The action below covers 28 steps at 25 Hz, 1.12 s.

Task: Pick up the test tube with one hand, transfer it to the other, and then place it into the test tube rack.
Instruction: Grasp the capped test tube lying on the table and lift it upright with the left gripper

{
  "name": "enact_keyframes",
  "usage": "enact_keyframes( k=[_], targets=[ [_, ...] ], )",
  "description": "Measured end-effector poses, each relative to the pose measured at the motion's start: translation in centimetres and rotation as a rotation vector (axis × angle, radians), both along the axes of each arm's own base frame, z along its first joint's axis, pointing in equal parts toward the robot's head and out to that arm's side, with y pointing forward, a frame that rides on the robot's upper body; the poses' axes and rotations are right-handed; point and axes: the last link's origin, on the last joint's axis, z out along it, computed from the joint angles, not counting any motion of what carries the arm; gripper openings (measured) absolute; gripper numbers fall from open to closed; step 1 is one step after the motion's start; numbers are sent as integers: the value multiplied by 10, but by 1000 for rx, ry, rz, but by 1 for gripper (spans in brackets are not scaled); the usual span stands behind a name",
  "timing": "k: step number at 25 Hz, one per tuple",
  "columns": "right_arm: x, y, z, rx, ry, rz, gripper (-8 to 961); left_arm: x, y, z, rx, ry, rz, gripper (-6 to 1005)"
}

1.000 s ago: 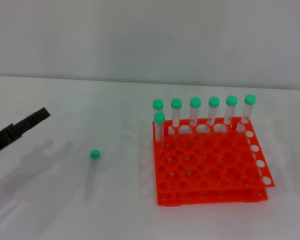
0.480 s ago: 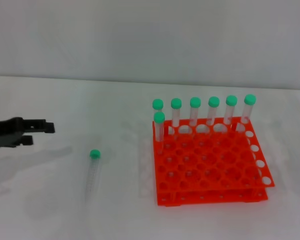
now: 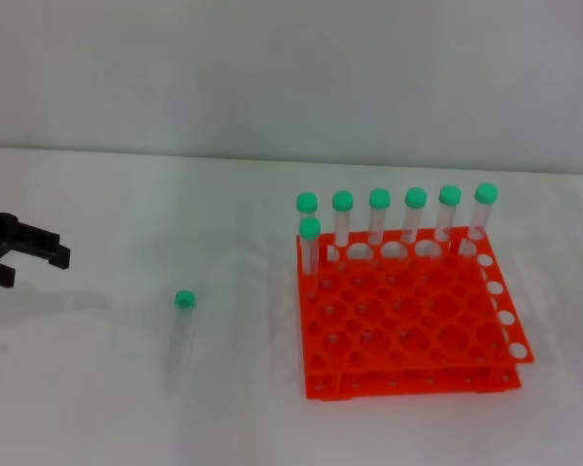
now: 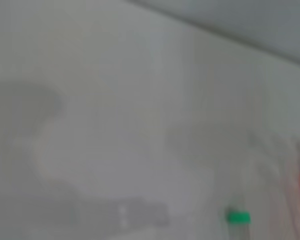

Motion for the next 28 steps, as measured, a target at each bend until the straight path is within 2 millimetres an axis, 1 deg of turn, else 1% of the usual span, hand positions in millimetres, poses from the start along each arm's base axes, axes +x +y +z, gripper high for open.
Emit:
enact_keyframes(
  k=[5, 10, 11, 12, 16, 20, 25, 28],
  targets=[
    [-1, 1, 0, 0, 0, 3, 795, 20, 3, -1, -122, 82, 50, 872],
    [-1, 1, 0, 0, 10, 3, 796, 35, 6, -20, -233, 191, 42, 871],
    [-1, 1, 0, 0, 12, 2, 796, 35, 6, -20, -233, 191, 42, 871],
    [-1, 1, 0, 0, 14, 2, 796, 37, 7, -30, -268, 242, 42, 871],
    [-1, 0, 0, -3, 23, 3, 796, 41, 7, -43, -299, 287, 41, 871],
    [-1, 0, -1, -5, 23, 3, 796, 47, 8, -55, -318, 292, 32, 871],
    [-2, 1, -1, -6, 22, 6, 796, 50, 7, -62, -326, 282, 44, 870],
    [-2, 1, -1, -6, 22, 8, 796, 49, 7, -62, -321, 275, 52, 870]
  ],
)
